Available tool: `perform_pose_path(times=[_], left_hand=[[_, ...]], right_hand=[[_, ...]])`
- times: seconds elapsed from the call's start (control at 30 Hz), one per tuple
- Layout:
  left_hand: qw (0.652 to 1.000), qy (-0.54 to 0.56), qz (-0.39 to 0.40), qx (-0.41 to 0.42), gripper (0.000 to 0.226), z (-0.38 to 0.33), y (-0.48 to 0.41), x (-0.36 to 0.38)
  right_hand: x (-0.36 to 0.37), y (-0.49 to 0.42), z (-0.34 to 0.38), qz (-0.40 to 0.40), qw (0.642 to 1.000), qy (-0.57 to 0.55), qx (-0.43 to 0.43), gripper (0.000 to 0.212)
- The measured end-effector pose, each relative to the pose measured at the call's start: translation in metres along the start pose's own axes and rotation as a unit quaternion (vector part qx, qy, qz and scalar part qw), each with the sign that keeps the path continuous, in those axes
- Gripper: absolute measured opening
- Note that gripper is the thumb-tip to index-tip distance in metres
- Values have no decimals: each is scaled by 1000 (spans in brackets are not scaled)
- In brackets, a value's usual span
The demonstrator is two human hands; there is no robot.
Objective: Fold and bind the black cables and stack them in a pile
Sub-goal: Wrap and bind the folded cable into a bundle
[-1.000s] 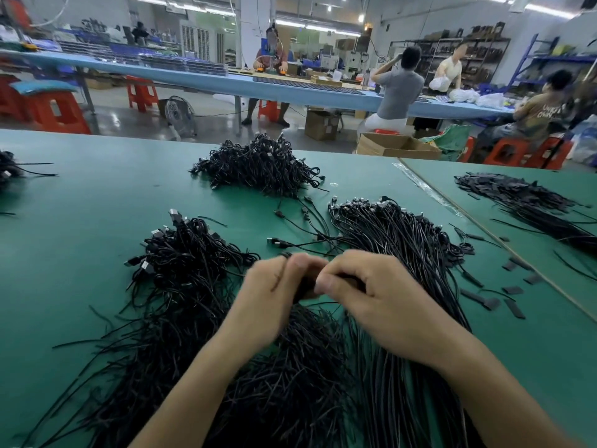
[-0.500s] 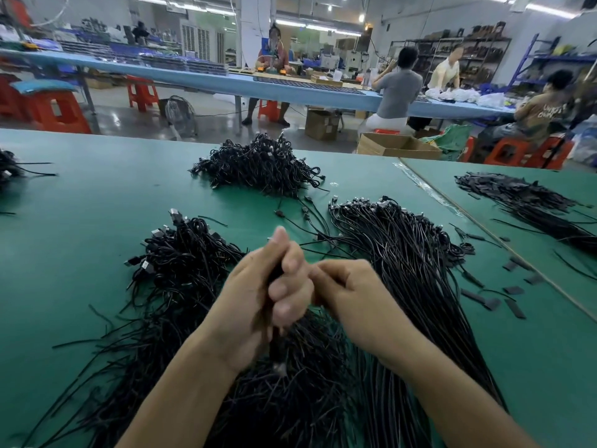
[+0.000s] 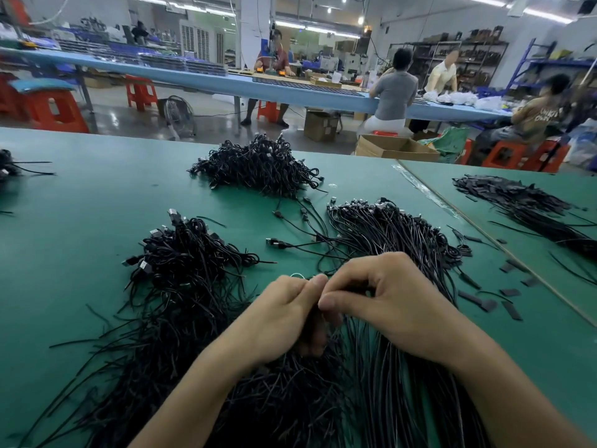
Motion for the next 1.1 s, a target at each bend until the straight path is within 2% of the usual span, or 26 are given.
perform_pose_path(times=[0.13, 0.27, 0.37, 0.47, 0.57, 0.63, 0.67, 0.77, 0.83, 0.9, 0.97, 1.03, 1.1], left_hand=[[987, 141, 76, -4, 58, -9, 7, 8], [957, 228, 177, -8, 52, -15, 18, 19], [948, 248, 198, -26, 50, -10, 21, 22], [959, 228, 161, -39, 52, -4, 15, 17], [990, 130, 34, -38, 57, 2, 6, 0], [996, 69, -36, -38, 56, 7, 1, -11], [995, 72, -55, -44, 50, 9, -3, -12], [984, 138, -24, -113, 38, 14, -6, -3], [949, 287, 41, -120, 43, 10, -1, 16], [939, 313, 83, -119, 54, 7, 6, 24], [956, 255, 51, -136, 62, 19, 7, 19], [970, 193, -16, -147, 63, 29, 4, 4], [970, 184, -76, -139, 63, 33, 1, -14]], right_hand=[[-15, -2, -3, -71, 989, -130, 1, 16], [1, -2, -5, 1, 979, -206, 15, 20], [8, -2, -7, 29, 976, -214, 28, 20], [13, -3, -11, 40, 979, -194, 36, 14], [10, -5, -16, 16, 986, -161, 38, 10], [10, -7, -19, 2, 990, -132, 40, 11], [10, -7, -20, -5, 992, -119, 39, 11], [10, -10, -14, -33, 996, -87, 15, 10], [10, -12, -10, -51, 997, -64, -6, 11], [9, -15, -6, -65, 996, -50, -18, 11], [9, -17, -10, -70, 995, -69, -17, 12], [6, -18, -20, -84, 993, -82, -6, 14], [5, -16, -41, -87, 991, -96, 41, 29]])
Point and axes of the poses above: each hand's wrist, its own y-axis away from the middle knuckle, its own x-axis out of the palm, z = x × y, the point moved 10 cm from there along -y, towards the middle knuckle, and after that the axes turned 7 degrees about -y, right-handed, at the moved point
